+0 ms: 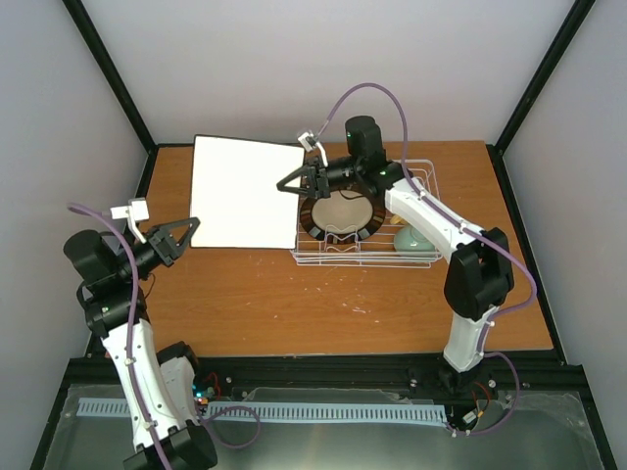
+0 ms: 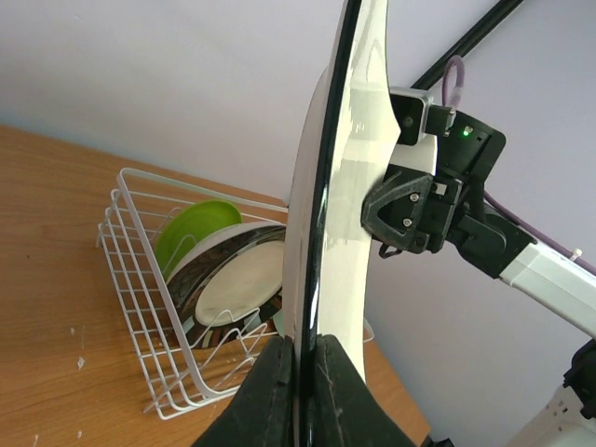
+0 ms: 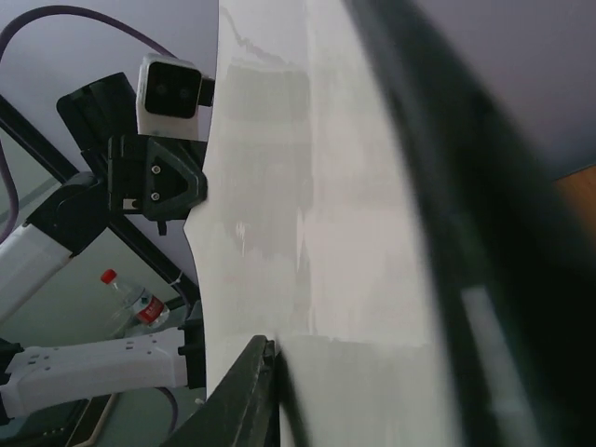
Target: Load the mixed dishes into the dish rack
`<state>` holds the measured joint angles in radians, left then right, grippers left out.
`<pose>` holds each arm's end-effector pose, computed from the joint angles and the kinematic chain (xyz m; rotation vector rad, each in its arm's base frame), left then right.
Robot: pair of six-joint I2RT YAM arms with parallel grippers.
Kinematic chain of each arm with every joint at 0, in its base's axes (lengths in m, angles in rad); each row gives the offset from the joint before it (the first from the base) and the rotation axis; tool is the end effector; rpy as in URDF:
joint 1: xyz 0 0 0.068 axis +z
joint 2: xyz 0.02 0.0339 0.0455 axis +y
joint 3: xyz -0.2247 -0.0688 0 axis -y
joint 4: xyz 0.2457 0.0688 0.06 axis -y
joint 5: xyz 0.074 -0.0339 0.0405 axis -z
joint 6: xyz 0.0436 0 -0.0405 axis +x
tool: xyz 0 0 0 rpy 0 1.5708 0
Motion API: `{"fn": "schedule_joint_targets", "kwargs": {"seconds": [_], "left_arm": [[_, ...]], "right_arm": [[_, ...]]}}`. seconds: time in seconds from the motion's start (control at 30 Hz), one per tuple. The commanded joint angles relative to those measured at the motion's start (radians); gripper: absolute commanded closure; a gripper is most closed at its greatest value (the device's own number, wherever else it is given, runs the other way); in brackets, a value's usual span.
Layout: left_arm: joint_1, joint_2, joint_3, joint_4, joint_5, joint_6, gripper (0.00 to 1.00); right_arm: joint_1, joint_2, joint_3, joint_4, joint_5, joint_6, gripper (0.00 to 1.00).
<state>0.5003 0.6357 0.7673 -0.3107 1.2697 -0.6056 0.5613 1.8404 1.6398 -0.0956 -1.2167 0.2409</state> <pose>0.1607 0.0404 0.3231 -0.0025 1.7612 -1.1693 0.3319 0.2570 0.3139 -1.1881 1.6082 1.6532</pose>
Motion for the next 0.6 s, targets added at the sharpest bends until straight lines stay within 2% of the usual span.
{"fn": "schedule_joint_targets", "kwargs": {"seconds": [0.0,0.13,0.43,0.57], "left_arm": [[-0.014,-0.032,0.023,0.116,0.072,-0.051,0.99],[-0.016,-0.04,0.008,0.104,0.05,-0.037,0.99],[-0.016,-0.047,-0.016,0.075,-0.026,-0.013,0.7],[-0.015,-0.038,-0.03,0.084,-0.045,-0.01,0.66]], "right_arm": [[0.084,0.014,0.021,0.094,-0.065,0.007,0.97],[0.088,-0.015,0.009,0.094,-0.039,-0.026,0.97],[0.078,-0.082,-0.024,0.023,0.114,-0.098,0.97],[0.057,-0.105,-0.083,0.093,0.139,-0.045,0.97]]}}
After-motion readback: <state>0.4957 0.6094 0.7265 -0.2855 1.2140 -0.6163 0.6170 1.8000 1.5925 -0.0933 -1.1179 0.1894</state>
